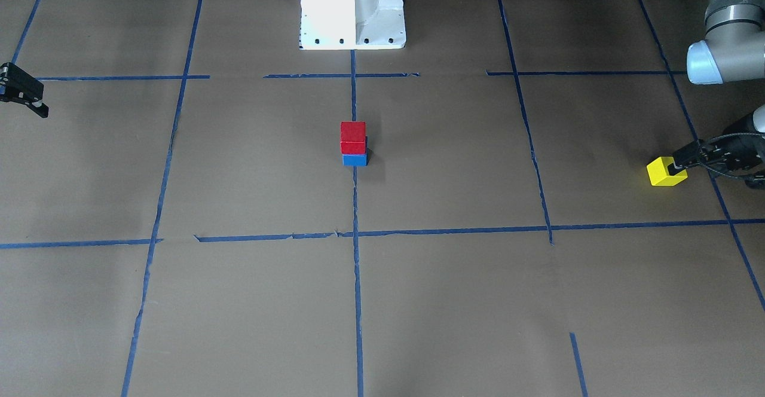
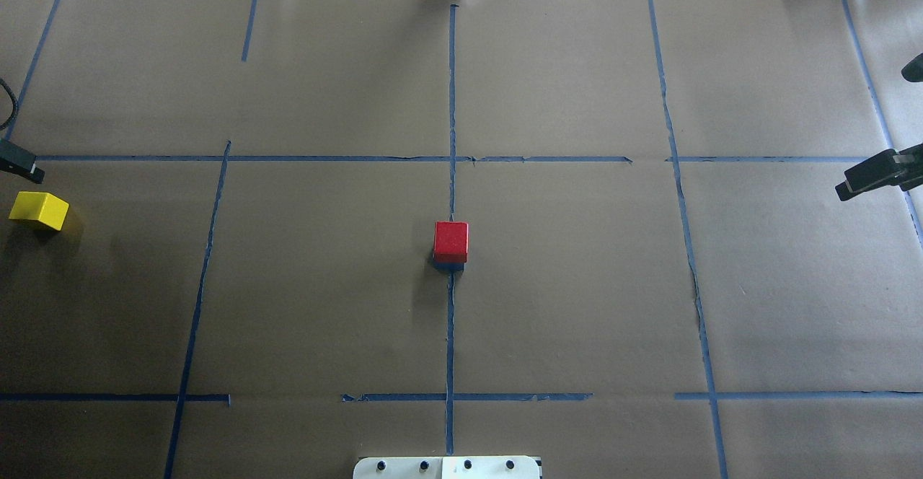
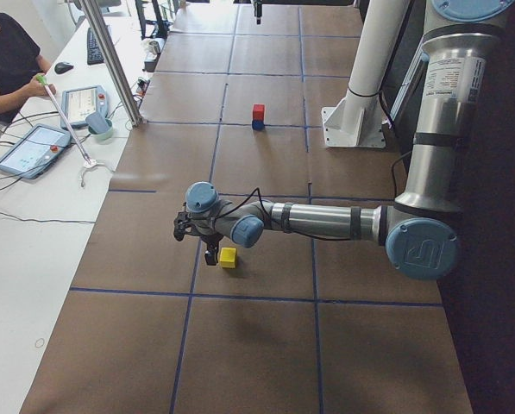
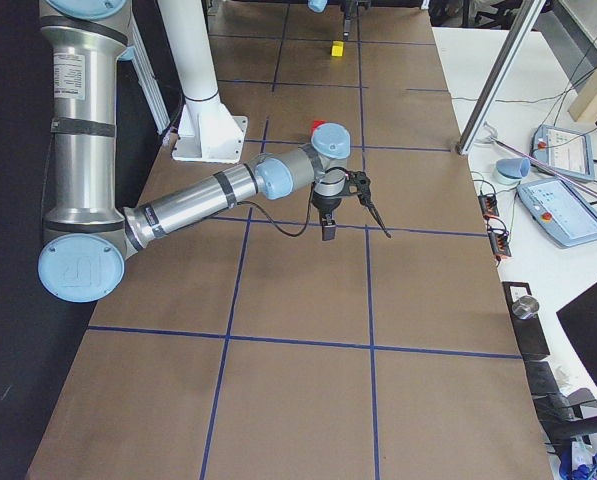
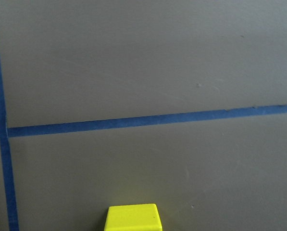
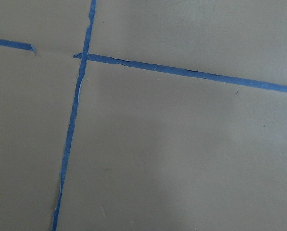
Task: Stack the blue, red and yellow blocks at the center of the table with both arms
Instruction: 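Lower the left gripper onto the yellow cube and grasp it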
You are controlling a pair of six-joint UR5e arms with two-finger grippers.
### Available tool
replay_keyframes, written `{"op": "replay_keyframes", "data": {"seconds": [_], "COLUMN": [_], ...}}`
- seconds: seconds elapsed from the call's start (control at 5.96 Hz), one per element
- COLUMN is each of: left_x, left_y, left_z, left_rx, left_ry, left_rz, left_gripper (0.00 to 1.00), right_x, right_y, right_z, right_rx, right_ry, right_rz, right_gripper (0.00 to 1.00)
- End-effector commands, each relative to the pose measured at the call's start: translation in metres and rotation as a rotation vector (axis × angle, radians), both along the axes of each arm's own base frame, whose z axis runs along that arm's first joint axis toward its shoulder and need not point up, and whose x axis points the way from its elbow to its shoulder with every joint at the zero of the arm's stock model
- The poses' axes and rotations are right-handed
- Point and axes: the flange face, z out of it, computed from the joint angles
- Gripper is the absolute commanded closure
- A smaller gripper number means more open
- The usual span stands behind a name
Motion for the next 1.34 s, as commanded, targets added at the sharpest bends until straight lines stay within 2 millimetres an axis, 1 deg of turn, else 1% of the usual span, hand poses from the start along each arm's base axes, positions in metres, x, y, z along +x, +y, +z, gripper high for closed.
{"op": "replay_keyframes", "data": {"seconds": [0.0,0.17,0.34,0.5,0.67,0.84,1.01,1.17], "left_x": [0.018,0.034,0.037,0.049,0.057,0.058,0.060,0.063], "left_y": [0.009,0.014,0.016,0.019,0.020,0.016,0.011,-0.001], "left_z": [0.014,0.015,0.019,0.021,0.025,0.014,-0.006,-0.047], "left_rx": [-0.032,-0.041,-0.042,-0.037,-0.030,-0.010,0.024,0.080], "left_ry": [-0.007,-0.009,-0.014,-0.030,-0.057,-0.051,-0.044,-0.017], "left_rz": [0.011,0.037,0.046,0.065,0.069,0.066,0.057,0.044], "left_gripper": [0.00,0.00,0.00,0.01,0.23,0.71,0.92,1.00], "right_x": [0.000,0.000,0.000,0.000,0.000,0.000,0.000,0.000], "right_y": [0.001,0.001,0.001,0.002,0.001,0.001,0.002,0.002], "right_z": [-0.004,-0.003,-0.003,-0.002,0.000,-0.001,-0.002,-0.002], "right_rx": [0.005,0.003,0.003,0.001,-0.002,0.000,0.001,0.001], "right_ry": [-0.004,-0.003,-0.005,-0.003,-0.002,-0.003,-0.003,-0.004], "right_rz": [0.000,0.000,0.000,-0.002,-0.002,-0.002,-0.002,0.000], "right_gripper": [0.00,0.00,0.00,0.00,0.00,0.00,0.00,0.00]}}
